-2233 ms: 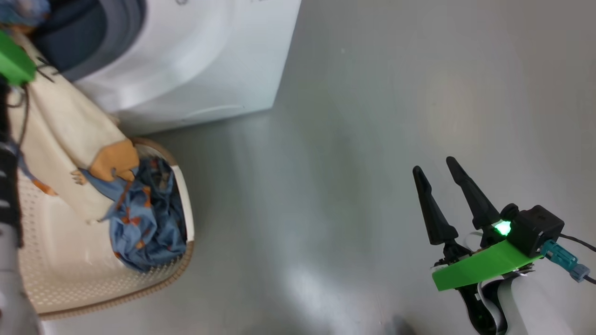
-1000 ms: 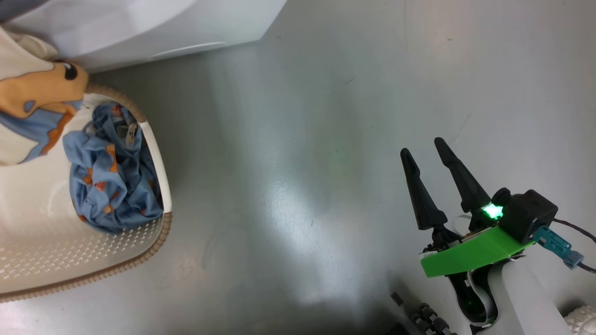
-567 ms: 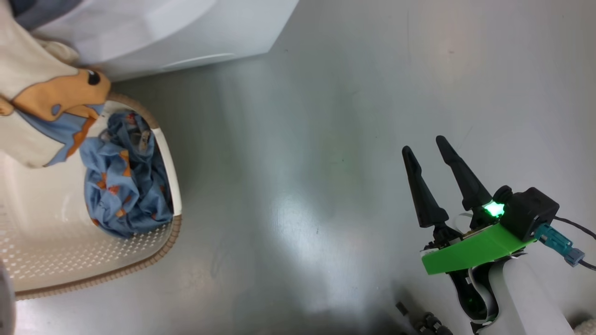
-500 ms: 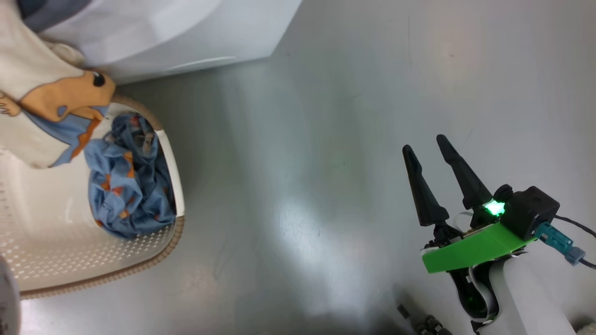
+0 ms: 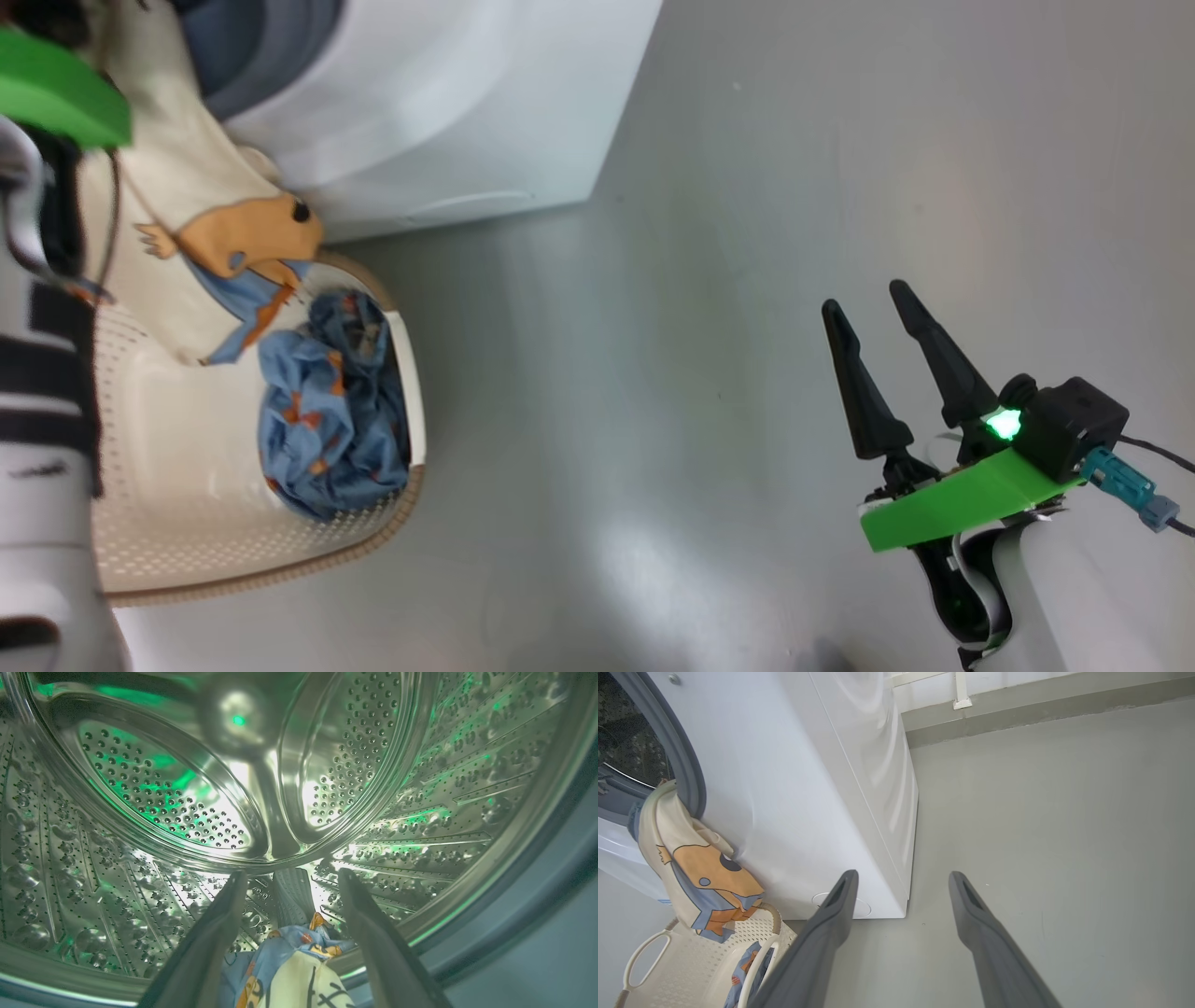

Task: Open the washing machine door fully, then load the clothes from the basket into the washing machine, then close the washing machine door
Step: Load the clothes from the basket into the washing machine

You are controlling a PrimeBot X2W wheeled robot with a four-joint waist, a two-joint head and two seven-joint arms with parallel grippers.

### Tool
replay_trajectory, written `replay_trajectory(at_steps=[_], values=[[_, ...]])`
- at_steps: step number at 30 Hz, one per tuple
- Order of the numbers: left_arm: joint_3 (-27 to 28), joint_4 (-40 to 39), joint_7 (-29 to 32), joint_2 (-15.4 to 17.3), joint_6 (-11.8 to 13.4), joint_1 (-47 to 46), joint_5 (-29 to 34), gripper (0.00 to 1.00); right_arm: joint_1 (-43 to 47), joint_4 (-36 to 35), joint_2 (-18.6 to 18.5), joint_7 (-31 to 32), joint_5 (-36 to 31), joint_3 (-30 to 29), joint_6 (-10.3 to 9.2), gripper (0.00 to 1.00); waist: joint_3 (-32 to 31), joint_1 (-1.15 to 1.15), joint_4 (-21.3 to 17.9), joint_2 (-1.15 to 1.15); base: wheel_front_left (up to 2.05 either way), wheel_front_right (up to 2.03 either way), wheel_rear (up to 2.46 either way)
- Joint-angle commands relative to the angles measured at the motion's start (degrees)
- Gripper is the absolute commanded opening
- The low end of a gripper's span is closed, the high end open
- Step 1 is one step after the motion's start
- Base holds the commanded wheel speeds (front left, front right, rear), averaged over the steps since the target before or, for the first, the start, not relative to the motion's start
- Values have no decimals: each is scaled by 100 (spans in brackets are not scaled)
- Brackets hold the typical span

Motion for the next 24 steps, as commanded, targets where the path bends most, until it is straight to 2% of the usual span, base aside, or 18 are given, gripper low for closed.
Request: replay_trajectory(at_steps=[1,11,24], values=[[107,-188,-29,227,-22,228,-36,100,247,-88,-32,-28,47,102,16,100,-436,0,236,0,0,0,0],[382,-1093,-29,40,-71,1679,-157,100,459,-53,-48,-28,44,194,16,100,-1088,0,449,0,0,0,0],[812,-2615,-29,-303,13,3661,-127,100,526,-99,-87,-28,56,298,16,100,-1201,0,503,0,0,0,0]])
